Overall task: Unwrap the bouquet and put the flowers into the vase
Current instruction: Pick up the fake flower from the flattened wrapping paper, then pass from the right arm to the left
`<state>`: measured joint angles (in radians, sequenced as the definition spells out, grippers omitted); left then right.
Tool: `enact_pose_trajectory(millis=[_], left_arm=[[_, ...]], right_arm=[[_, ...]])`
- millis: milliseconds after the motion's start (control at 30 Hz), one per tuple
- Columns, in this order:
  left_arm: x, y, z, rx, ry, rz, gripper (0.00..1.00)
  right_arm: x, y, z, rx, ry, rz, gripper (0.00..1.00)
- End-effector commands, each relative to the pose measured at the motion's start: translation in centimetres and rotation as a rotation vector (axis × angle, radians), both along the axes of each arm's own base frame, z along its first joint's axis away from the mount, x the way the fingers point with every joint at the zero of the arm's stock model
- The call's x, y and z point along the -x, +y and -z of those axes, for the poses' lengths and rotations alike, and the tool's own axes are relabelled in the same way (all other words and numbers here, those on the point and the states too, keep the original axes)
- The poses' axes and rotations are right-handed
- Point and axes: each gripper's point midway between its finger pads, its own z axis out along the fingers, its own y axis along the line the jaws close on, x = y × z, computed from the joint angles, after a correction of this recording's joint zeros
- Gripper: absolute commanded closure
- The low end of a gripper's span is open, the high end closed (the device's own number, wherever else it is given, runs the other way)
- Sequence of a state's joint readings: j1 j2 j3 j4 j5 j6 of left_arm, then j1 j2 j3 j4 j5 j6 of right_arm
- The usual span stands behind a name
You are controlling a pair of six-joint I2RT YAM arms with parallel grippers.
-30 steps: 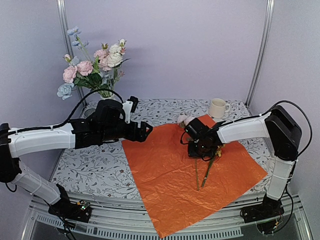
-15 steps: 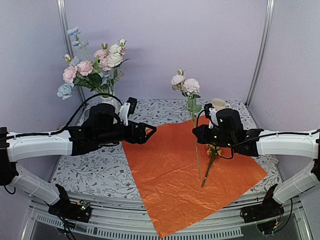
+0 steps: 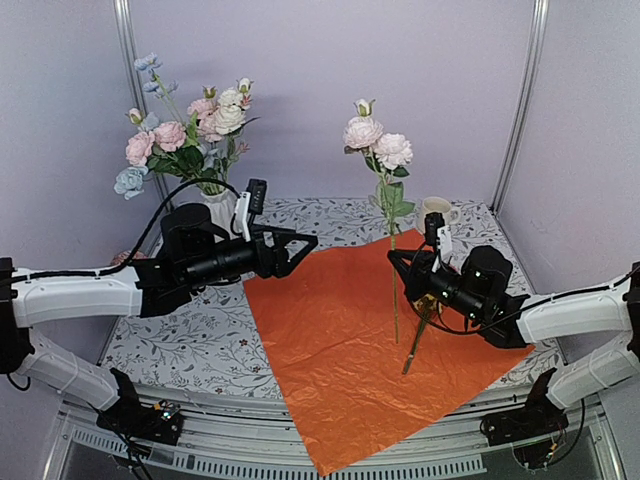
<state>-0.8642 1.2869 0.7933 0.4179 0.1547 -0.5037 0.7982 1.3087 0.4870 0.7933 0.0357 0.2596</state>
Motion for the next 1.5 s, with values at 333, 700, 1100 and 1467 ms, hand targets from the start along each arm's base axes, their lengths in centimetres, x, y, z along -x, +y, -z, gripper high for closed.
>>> enact_pose_trajectory(millis=[333, 700, 1100, 1467], left_arm=[[1.2, -3.9, 0.3, 0.104, -0.058, 0.077, 0.18], [0.6, -7.7, 1.1, 0.102, -0.109, 0.118, 0.38], [1.5, -10.8, 2.3, 0.116, -0.09, 0.217, 0.51], [1.2, -12.2, 3.5, 0.102, -0.058, 0.24, 0.62]], right_arm=[[2.9, 3.0, 1.2, 0.019, -0.083, -0.242, 0.98], [3.7, 4.2, 1.5, 0.037, -0.094, -0.328, 0.98], [3.8, 4.4, 1.5, 0.035, -0.09, -0.339, 0.98], [3.9, 4.6, 1.5, 0.036, -0.09, -0.352, 0.97]])
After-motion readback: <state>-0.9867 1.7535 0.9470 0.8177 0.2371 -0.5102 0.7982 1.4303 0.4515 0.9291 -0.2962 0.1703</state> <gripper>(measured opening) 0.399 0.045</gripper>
